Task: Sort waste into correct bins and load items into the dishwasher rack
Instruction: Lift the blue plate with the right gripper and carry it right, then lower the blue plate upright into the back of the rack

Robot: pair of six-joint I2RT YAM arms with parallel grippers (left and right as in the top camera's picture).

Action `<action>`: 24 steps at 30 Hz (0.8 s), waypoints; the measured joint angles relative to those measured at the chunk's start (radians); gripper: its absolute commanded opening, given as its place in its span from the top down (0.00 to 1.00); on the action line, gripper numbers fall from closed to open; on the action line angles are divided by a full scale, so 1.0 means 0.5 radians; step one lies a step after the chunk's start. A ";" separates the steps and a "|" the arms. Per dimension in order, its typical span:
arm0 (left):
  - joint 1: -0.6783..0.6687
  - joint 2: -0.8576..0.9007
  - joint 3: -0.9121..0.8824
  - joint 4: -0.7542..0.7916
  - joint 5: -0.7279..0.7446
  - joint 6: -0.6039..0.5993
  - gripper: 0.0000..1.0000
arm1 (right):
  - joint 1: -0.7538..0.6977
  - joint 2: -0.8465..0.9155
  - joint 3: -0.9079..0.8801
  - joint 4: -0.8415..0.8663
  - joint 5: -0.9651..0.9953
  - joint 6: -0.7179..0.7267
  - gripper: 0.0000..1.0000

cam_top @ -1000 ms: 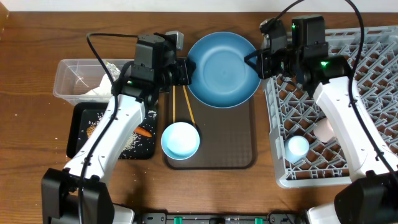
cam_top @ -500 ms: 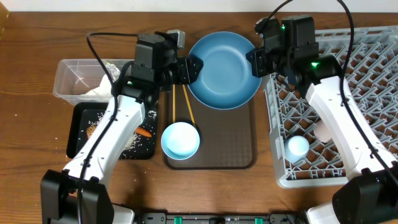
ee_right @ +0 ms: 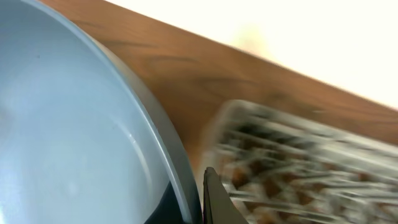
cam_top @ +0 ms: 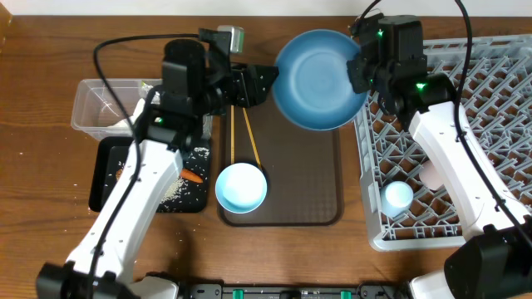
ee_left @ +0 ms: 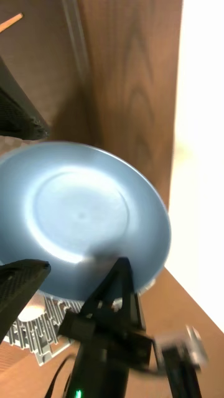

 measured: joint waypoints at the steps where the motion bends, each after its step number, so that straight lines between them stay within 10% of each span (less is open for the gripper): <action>1: 0.002 -0.021 0.000 -0.002 0.000 -0.001 0.38 | 0.000 0.000 0.000 0.008 0.068 -0.042 0.99; 24: 0.002 -0.078 0.000 -0.143 0.006 0.035 0.38 | -0.069 -0.002 0.000 0.437 1.191 -1.203 0.99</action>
